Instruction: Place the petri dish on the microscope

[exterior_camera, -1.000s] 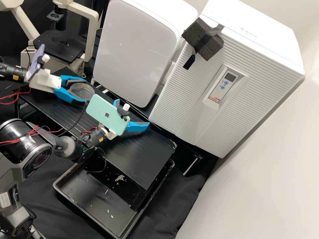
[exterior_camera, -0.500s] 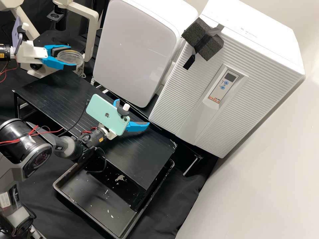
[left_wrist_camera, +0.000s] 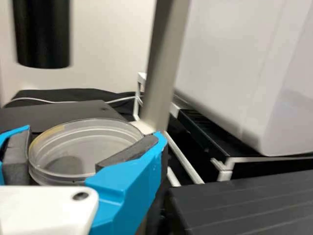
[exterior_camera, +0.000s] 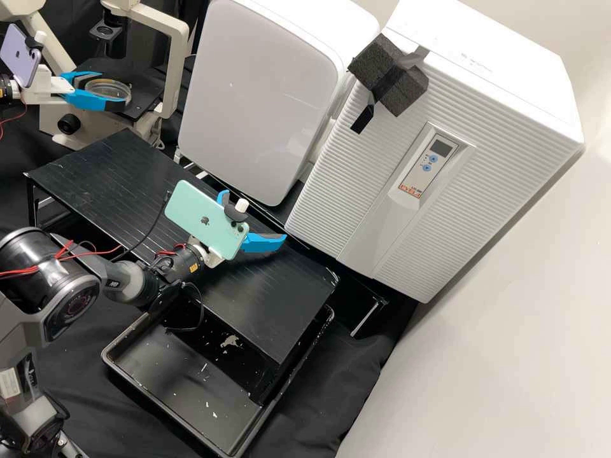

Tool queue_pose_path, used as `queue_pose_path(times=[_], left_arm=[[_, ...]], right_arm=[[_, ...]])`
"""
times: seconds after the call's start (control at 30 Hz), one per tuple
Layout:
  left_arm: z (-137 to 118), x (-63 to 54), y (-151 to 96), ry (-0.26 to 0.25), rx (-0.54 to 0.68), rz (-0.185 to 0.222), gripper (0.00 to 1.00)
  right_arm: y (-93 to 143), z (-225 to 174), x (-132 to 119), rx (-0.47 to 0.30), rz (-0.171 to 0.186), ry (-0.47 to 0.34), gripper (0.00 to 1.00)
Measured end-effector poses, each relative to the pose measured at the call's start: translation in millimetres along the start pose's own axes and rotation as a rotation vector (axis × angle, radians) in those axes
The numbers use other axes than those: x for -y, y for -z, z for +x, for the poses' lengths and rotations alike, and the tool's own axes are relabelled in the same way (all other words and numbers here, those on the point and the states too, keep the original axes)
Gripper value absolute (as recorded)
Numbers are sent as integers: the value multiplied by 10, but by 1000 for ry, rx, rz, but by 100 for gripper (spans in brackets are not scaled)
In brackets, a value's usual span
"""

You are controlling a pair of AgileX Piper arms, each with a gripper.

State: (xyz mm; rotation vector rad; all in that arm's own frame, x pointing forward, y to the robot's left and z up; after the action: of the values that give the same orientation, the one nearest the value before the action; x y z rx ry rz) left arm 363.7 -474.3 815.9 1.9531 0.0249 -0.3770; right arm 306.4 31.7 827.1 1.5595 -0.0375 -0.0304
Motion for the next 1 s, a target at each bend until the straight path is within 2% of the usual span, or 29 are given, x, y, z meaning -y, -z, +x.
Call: queue_pose_path(times=[0.2,0.37,0.57,0.8,1.0], left_arm=[[44,-60,186,-26,-70,20,0],[126,-109,257,-39,-131,59,0],[274,-120,206,-45,-149,53,0],[378,-79,134,-35,-132,46,0],[415,-52,160,-31,-137,91,0]], right_arm=[[0,0,0,0,0,0,100],[0,0,0,0,0,0,100],[0,0,0,0,0,0,100],[0,0,0,0,0,0,100],[0,0,0,0,0,0,100]])
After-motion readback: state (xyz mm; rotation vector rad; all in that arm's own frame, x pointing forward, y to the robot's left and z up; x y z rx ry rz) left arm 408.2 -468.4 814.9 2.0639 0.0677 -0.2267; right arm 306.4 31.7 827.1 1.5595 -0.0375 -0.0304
